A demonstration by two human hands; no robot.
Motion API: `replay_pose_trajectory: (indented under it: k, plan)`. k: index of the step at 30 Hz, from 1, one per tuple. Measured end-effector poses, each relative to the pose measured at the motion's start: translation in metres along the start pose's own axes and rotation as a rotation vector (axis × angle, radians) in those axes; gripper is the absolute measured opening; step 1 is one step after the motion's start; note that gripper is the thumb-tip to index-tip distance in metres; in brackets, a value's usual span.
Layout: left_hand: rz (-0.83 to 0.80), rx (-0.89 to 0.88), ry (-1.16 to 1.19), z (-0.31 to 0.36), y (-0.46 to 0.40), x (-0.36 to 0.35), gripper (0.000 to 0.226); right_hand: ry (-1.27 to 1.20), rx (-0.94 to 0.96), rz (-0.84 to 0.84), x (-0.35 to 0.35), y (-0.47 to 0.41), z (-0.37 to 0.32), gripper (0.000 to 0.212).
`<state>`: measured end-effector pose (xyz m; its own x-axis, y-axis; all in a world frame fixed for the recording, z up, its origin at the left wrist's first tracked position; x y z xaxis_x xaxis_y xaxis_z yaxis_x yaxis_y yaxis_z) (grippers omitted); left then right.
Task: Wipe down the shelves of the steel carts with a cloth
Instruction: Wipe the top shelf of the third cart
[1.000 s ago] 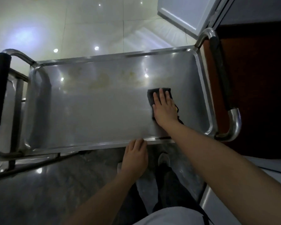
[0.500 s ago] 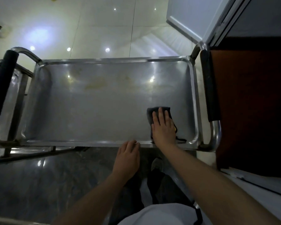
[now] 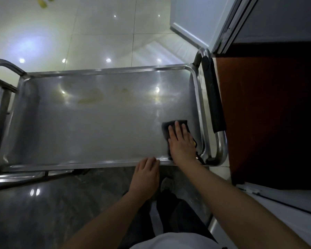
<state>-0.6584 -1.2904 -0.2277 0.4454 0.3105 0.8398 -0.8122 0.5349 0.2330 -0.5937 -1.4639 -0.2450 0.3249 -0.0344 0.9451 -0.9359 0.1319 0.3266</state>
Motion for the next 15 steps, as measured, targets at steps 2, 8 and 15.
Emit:
replay_pose_trajectory:
  k: [2,8,15]
  plan:
    - [0.017,-0.007,-0.001,-0.003,0.001,-0.002,0.048,-0.006,-0.012,0.010,0.010,-0.030,0.002,0.060]
    - [0.074,-0.022,-0.006,-0.004,0.004,-0.009,0.048,-0.020,-0.026,0.028,0.031,-0.084,0.009,0.058]
    - [0.076,-0.035,-0.002,-0.002,0.006,-0.007,0.048,0.009,-0.133,0.051,0.033,-0.080,0.051,0.057]
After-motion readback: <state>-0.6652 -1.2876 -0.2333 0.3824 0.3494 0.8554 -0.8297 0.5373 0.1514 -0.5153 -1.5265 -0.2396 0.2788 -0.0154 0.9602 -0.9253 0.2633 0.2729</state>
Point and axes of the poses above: each hand's wrist, its own y-axis away from the middle knuckle, its own x-axis out of the back of the hand, z = x × y, the point moved 6 cm from there along -y, towards the middle knuckle, and after that the axes turned 13 degrees about y, right-handed, at the moved point
